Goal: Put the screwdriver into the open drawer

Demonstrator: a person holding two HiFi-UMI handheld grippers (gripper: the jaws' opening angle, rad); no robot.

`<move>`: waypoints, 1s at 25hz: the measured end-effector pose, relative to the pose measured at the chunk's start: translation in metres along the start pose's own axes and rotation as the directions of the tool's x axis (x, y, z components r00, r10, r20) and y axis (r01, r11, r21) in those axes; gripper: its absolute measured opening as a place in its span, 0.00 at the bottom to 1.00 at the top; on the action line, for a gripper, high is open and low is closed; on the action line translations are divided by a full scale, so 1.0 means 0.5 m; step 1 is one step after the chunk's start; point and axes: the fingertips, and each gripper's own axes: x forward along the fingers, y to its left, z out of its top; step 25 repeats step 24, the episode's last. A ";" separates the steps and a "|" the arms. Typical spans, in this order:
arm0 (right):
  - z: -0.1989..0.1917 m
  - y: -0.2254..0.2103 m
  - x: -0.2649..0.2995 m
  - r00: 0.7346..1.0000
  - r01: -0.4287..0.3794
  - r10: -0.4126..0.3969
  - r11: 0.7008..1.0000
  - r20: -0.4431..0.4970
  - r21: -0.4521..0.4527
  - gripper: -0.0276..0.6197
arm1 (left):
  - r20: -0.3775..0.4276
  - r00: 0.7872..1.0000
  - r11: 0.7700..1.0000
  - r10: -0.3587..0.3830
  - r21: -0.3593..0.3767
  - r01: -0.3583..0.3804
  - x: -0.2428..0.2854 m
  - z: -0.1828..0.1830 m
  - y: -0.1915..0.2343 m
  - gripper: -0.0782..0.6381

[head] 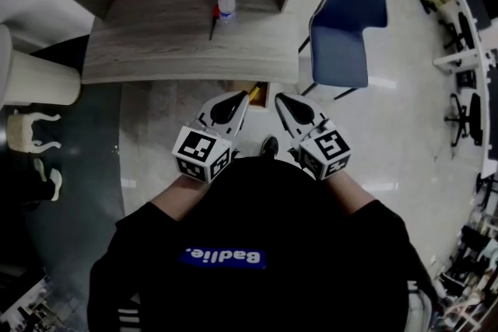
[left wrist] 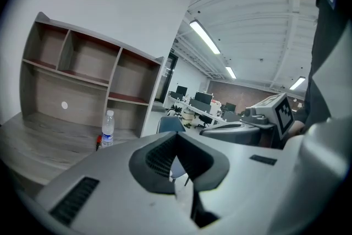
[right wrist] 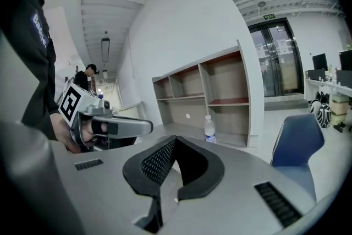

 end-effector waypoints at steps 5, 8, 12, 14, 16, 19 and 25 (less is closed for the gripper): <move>0.006 -0.001 -0.002 1.000 -0.001 0.001 1.000 0.002 -0.004 0.09 | 0.014 1.000 1.000 -0.010 0.004 0.010 0.002 0.007 -0.006 0.11; 0.007 0.002 -0.003 1.000 -0.001 0.001 1.000 0.005 -0.004 0.09 | 0.009 1.000 1.000 -0.013 0.007 0.013 0.001 0.005 -0.009 0.11; 0.007 0.003 -0.001 1.000 0.003 -0.003 1.000 0.007 -0.006 0.09 | 0.005 1.000 1.000 -0.016 0.007 0.016 0.000 0.000 -0.008 0.11; 0.009 0.003 -0.001 1.000 0.004 -0.004 1.000 0.008 -0.006 0.09 | 0.000 1.000 1.000 -0.012 0.009 0.012 0.001 -0.001 -0.005 0.11; 0.012 0.003 -0.001 1.000 0.004 -0.004 1.000 0.008 -0.005 0.09 | 0.000 1.000 1.000 -0.011 0.010 0.011 0.001 0.001 -0.003 0.11; 0.013 0.004 0.001 1.000 0.004 -0.004 1.000 0.007 -0.003 0.09 | 0.001 1.000 1.000 -0.012 0.013 0.012 0.000 0.005 -0.002 0.11; 0.013 0.003 0.008 1.000 0.007 -0.007 1.000 0.010 -0.001 0.09 | -0.017 1.000 1.000 -0.010 0.010 0.010 0.003 -0.009 0.009 0.11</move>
